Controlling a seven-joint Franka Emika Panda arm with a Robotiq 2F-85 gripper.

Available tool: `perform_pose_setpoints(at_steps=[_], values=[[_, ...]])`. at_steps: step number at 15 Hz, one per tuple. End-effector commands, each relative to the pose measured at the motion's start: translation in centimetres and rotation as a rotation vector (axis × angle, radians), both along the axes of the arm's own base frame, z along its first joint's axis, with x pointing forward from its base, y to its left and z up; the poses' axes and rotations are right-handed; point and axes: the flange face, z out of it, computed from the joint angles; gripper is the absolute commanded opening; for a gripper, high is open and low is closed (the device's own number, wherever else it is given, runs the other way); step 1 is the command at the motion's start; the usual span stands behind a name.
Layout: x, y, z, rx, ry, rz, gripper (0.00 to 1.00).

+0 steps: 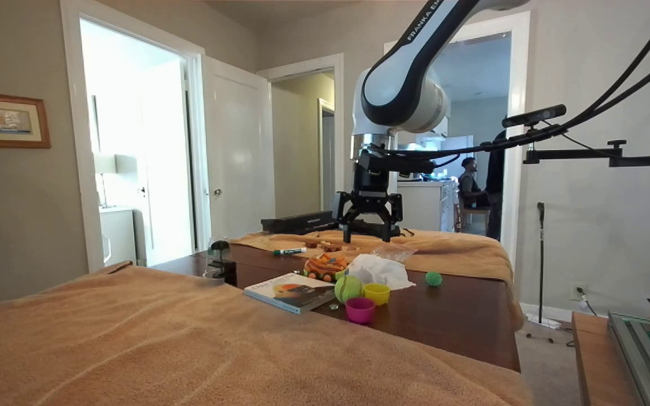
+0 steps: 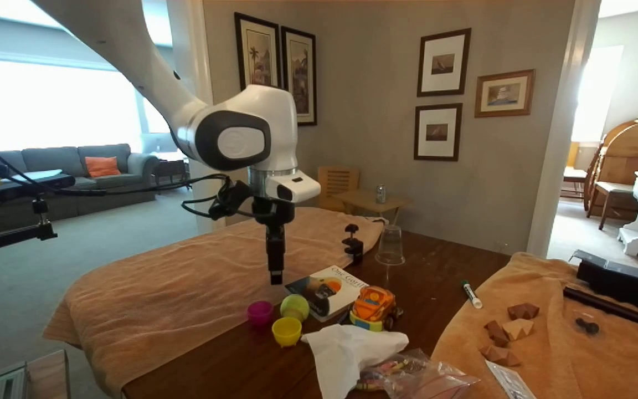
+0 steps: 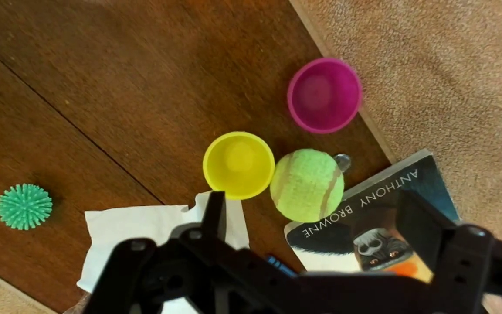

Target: Move the tennis ball to the right side of the toy car

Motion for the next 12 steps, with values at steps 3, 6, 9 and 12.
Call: perform_pose_setpoints(at_steps=[3,6,9,12], values=[[0.8,-1.6,-2.6,-0.025,-0.005,-0.018,1.0],[1.4,-2.6,-4.4,-0.032,-0.021,-0.024,1.0],[1.8,-2.8,-5.7,-0.025,-0.023,-0.022,1.0],[1.9,-2.1,-7.0,-0.011,-0.007,0.012,1.0]])
